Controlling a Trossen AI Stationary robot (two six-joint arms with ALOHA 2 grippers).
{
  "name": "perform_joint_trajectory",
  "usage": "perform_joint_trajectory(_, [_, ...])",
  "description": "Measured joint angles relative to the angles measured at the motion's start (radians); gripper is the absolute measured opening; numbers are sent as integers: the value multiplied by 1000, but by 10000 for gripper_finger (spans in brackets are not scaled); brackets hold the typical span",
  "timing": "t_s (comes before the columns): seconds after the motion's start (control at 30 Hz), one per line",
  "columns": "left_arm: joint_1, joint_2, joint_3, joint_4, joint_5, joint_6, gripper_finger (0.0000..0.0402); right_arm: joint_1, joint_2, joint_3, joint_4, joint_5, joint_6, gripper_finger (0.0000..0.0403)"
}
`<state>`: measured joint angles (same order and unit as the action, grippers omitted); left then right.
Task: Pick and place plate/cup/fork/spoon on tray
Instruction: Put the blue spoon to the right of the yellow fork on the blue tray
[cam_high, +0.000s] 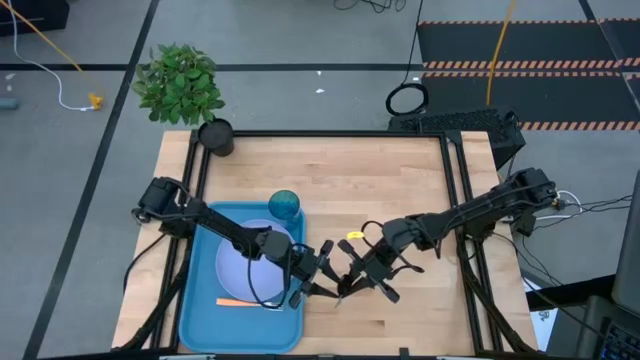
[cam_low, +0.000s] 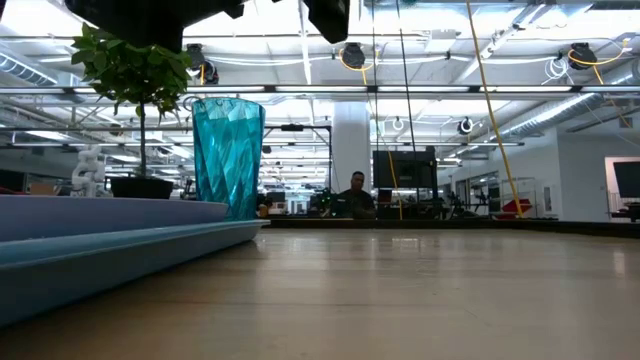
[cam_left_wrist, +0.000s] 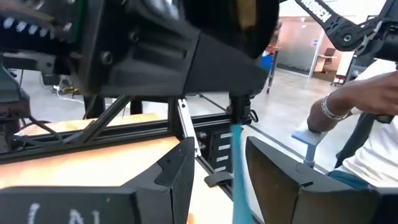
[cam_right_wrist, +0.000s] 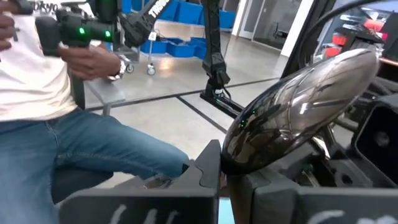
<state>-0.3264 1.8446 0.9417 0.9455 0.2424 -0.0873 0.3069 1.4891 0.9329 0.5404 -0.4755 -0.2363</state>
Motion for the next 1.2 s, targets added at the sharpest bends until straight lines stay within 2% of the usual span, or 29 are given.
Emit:
perform_joint_trajectory(0.43, [-26, 1, 0, 23, 16, 2, 147, 0, 0, 0, -36, 1, -144, 0])
perform_joint_trajectory(0.63, [-25, 62, 17, 68, 21, -13, 147, 0, 0, 0, -53, -1, -161, 0])
perform_joint_trajectory(0.77, [-18, 102, 65, 71, 76, -20, 147, 1, 0, 0, -69, -8, -169, 1])
perform_joint_trajectory(0.97, [-7, 133, 117, 56, 131, -15, 146, 3, -1, 0, -68, -79, -167, 2])
perform_joint_trajectory(1.07, [-3, 135, 125, 49, 150, -12, 134, 5, 0, 0, -70, -97, -166, 3])
perform_joint_trajectory(1.2, [2, 134, 125, 49, 154, -9, 94, 6, 0, 1, -70, -101, -161, 3])
